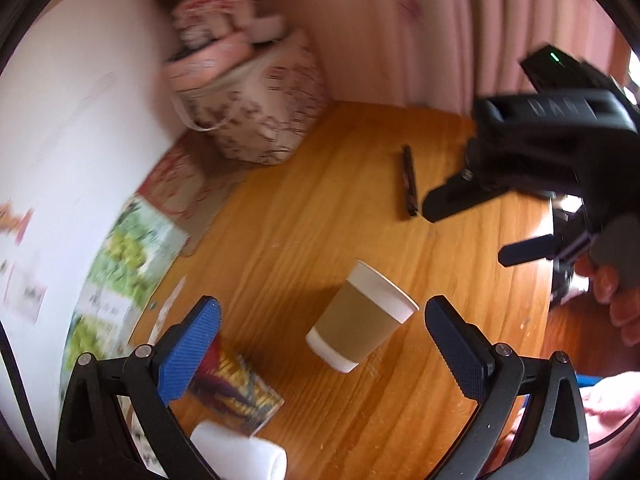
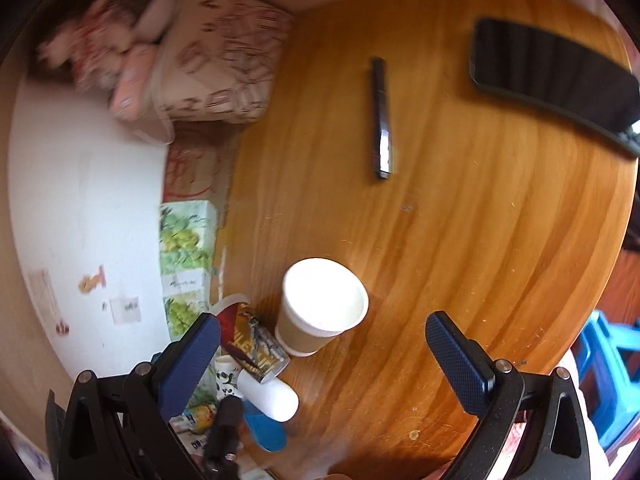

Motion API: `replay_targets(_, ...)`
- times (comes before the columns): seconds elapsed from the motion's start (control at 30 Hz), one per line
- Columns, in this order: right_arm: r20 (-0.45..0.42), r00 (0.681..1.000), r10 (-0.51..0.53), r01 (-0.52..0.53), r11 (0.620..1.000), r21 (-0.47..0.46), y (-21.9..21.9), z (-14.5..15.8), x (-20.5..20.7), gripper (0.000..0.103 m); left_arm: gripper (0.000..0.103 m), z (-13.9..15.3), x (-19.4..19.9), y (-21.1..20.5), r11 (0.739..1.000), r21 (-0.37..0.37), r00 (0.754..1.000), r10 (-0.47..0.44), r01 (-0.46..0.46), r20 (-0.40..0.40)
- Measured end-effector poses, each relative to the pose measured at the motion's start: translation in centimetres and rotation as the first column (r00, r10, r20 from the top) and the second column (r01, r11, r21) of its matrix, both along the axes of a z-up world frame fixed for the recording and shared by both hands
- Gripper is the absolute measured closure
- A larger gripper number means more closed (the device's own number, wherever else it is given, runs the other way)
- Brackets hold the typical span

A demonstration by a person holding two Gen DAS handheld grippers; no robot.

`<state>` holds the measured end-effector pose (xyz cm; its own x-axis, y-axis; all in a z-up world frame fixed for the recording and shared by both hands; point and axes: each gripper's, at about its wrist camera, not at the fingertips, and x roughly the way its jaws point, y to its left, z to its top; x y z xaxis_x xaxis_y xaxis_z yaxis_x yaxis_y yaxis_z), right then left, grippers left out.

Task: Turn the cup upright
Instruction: 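Move the left tool toward the brown-sleeved paper cup lying on its side, then close the left gripper around the brown-sleeved cup's body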

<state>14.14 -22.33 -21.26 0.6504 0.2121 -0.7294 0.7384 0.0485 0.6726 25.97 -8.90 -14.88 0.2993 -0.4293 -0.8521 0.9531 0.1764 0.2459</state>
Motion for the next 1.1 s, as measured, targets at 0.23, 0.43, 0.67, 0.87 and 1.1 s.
replay_targets(0.23, -0.044, 0.997, -0.055, 0.060, 0.992, 0.115, -1.2, -3.3, -0.3, 0.000, 0.001, -3.7, -1.2, -2.0, 0.977, 0.126, 0.986, -0.167, 0.169, -0.028)
replay_targets(0.43, -0.066, 0.995, -0.077, 0.085, 0.987, 0.136, -2.0, -4.3, -0.8, 0.000, 0.001, -6.4, -2.0, -3.3, 0.947, 0.201, 0.968, -0.250, 0.249, -0.020)
replay_targets(0.67, -0.086, 0.993, -0.086, 0.097, 0.986, 0.136, -2.5, -4.6, -1.3, 0.000, 0.001, -8.0, -2.8, -4.5, 0.931, 0.236, 0.958, -0.288, 0.277, 0.010)
replay_targets(0.87, -0.092, 0.990, -0.103, 0.114, 0.985, 0.127, -3.3, -4.5, -2.2, 0.000, 0.001, -9.6, -2.8, -5.2, 0.914, 0.300, 0.958, -0.287, 0.273, 0.000)
replay_targets(1.1, -0.098, 0.988, -0.118, 0.131, 0.983, 0.128, -3.6, -4.1, -3.2, 0.000, 0.002, -10.8, -2.3, -5.9, 0.891, 0.373, 0.963, -0.266, 0.260, -0.034)
